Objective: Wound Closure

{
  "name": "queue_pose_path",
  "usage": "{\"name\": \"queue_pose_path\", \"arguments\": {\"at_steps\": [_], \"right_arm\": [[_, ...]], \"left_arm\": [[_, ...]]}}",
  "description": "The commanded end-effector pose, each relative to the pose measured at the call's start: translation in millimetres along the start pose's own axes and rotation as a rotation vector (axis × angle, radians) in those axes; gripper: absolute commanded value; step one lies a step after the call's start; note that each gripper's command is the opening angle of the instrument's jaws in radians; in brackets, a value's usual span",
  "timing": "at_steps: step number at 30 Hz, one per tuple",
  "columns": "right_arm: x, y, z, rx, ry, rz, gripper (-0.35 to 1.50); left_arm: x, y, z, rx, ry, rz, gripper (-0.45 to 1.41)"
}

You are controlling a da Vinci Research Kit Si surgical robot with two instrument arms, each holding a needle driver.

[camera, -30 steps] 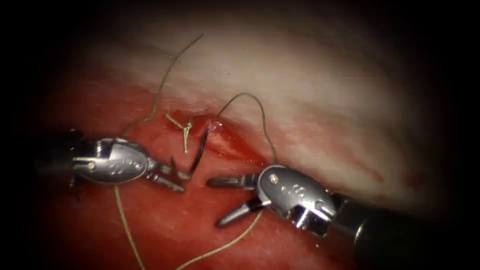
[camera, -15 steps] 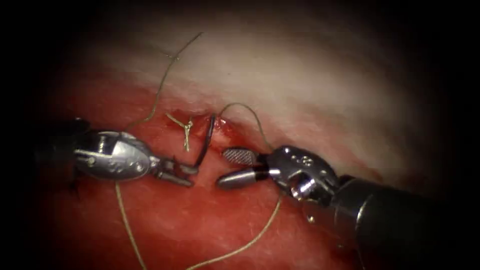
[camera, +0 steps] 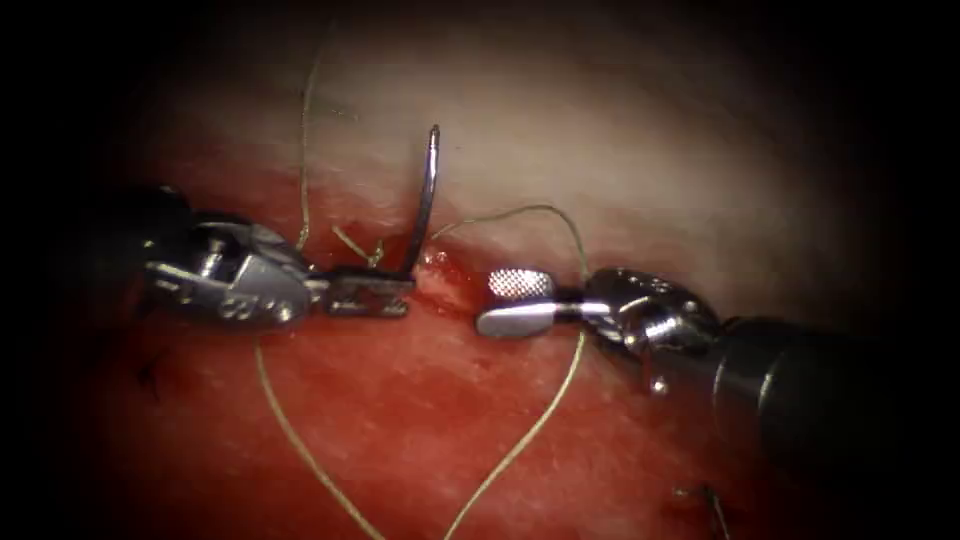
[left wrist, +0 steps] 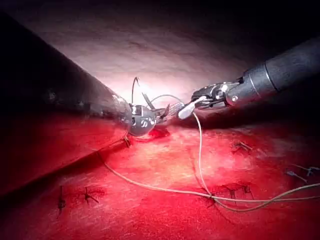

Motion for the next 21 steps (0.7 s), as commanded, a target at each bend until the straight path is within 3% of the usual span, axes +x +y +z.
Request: {"name": "queue_pose_path", "arguments": {"at_steps": [1,10,21], "right_arm": [[0.9,0.2,0.9,0.005,0.011,0.018,0.89],[2.6,0.1,1.0,0.004,0.028,0.075,0.91],[3.2,0.0,2.9,0.031,0.026,0.146,0.91]], "left_arm": [[-0.3,0.2,1.2,0.01,-0.016,0.035,-0.45],[-0.7,0.8,1.7,0.109,-0.08,0.179,-0.45],[0.1,2.4,3.3,0.124,-0.056,0.237,-0.45]]}}
